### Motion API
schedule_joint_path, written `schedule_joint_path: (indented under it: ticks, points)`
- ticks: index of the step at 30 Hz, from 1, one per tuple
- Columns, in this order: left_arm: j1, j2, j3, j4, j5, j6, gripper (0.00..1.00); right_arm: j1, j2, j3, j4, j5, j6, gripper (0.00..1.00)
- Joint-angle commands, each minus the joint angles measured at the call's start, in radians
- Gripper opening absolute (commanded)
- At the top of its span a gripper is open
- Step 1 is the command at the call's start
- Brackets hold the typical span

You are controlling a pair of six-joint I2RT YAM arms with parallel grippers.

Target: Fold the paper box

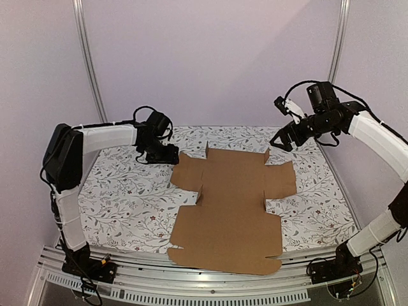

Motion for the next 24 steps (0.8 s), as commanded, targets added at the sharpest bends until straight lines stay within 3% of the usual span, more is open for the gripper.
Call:
schedule_joint_path:
  ticks: [1,6,8,12,16,20,24]
  points:
    - [-0.022,0.077,0.043,-0.018,0.118,-0.002,0.73,-0.019,0.051,0.007,0.125,-0.018,0.011,0.99]
    - [-0.011,0.146,0.053,0.001,0.183,-0.013,0.66,-0.019,0.077,-0.017,0.119,-0.086,0.001,0.97]
    - [-0.003,0.164,0.057,0.011,0.220,-0.021,0.52,-0.019,0.083,-0.020,0.109,-0.104,-0.006,0.95]
    - [0.001,0.141,0.023,0.096,0.272,-0.023,0.30,-0.018,0.106,-0.005,0.056,-0.165,-0.089,0.83]
    - [0.000,0.086,-0.031,0.192,0.291,0.015,0.10,-0.018,0.171,0.093,-0.074,-0.141,-0.192,0.79]
    - [-0.012,-0.019,-0.166,0.356,0.255,0.074,0.00,-0.019,0.255,0.209,-0.177,-0.063,-0.295,0.78]
    - [-0.042,-0.170,-0.442,0.717,0.260,0.109,0.00,-0.018,0.306,0.273,-0.199,-0.010,-0.345,0.81]
